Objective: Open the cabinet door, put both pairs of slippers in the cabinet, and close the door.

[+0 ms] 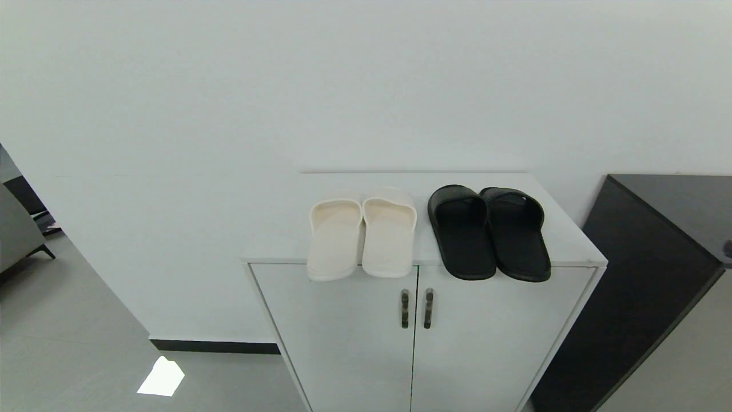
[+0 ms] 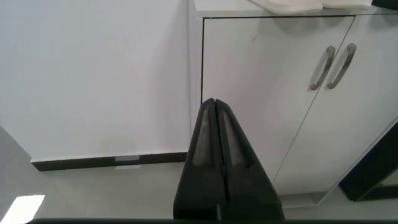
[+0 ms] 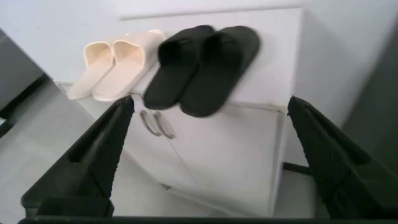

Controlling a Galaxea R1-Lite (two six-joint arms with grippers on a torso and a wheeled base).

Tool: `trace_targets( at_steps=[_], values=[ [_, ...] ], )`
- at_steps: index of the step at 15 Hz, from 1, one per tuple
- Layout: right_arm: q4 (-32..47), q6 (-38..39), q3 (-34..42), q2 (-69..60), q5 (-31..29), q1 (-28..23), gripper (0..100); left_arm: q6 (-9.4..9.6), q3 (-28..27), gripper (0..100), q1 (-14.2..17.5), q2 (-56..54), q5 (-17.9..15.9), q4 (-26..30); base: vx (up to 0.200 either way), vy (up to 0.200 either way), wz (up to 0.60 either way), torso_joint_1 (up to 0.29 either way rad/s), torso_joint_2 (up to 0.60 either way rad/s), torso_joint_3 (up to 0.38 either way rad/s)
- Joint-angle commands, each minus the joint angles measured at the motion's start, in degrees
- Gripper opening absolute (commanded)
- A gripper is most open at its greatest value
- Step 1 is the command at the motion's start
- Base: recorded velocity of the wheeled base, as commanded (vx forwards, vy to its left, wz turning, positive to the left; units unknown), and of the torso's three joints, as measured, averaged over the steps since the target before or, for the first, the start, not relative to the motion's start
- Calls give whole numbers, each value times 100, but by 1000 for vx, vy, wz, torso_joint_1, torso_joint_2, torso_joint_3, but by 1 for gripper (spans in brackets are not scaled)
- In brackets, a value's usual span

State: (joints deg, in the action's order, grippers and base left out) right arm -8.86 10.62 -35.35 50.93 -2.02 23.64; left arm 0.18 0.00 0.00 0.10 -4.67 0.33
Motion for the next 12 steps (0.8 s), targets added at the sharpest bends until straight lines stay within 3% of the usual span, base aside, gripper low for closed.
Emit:
trace_targets(
  at_steps=[1, 7, 12],
  values=[
    [-362, 134, -411, 1279, -589, 862, 100, -1, 0, 0, 0, -1, 1, 2, 0, 0, 0, 0, 0, 0],
    [-1179, 125, -1264, 3107, -984, 906, 100, -18, 0, 0, 0, -1, 10, 2, 0, 0, 0, 0, 0, 0],
    [-1575, 46, -2028, 4408, -1696, 941, 100, -27, 0, 0, 0, -1, 10, 2, 0, 0, 0, 0, 0, 0]
  ],
)
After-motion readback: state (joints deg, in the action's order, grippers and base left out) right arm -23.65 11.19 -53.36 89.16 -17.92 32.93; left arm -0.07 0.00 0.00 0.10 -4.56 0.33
